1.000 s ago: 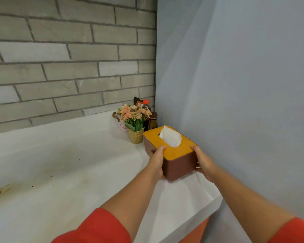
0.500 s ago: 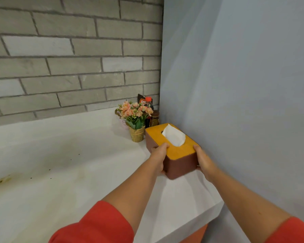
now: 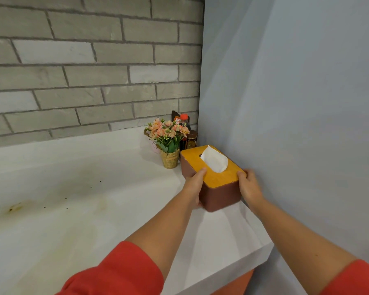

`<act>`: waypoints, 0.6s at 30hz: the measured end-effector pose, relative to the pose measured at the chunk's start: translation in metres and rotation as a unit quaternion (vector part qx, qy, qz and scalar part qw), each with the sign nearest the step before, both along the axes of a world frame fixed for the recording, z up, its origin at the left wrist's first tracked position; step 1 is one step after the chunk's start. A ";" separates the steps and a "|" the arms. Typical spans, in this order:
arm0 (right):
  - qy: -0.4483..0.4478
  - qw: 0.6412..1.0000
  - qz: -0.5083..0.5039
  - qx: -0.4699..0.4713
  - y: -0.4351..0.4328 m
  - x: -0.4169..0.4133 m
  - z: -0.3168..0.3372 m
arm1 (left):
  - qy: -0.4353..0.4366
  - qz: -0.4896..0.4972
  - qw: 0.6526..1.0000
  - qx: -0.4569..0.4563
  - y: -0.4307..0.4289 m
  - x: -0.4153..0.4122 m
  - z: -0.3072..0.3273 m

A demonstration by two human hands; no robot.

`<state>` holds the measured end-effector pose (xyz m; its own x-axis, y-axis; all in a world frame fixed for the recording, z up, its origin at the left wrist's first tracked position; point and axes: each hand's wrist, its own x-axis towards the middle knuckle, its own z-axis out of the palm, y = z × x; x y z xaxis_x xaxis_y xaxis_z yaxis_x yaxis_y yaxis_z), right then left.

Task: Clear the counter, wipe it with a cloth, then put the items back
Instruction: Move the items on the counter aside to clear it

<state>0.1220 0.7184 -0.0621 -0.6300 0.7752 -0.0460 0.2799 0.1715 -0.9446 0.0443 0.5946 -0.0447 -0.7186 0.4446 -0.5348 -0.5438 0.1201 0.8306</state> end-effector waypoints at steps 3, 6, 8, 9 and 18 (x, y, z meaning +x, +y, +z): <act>0.045 0.989 -0.053 0.129 -0.010 -0.006 0.011 | 0.046 0.052 0.997 -0.021 -0.010 -0.005 -0.004; 0.087 0.965 -0.085 0.232 -0.027 -0.013 0.026 | 0.093 0.104 0.990 -0.033 -0.024 -0.010 -0.004; 0.113 0.948 -0.077 0.287 -0.042 -0.018 0.035 | 0.119 0.123 0.985 -0.032 -0.034 -0.012 -0.003; 0.124 0.941 -0.065 0.307 -0.051 -0.020 0.040 | 0.131 0.129 0.983 -0.029 -0.040 -0.013 -0.001; 0.181 0.927 0.105 0.313 -0.137 -0.052 0.054 | 0.206 0.181 0.962 0.006 -0.117 -0.018 0.026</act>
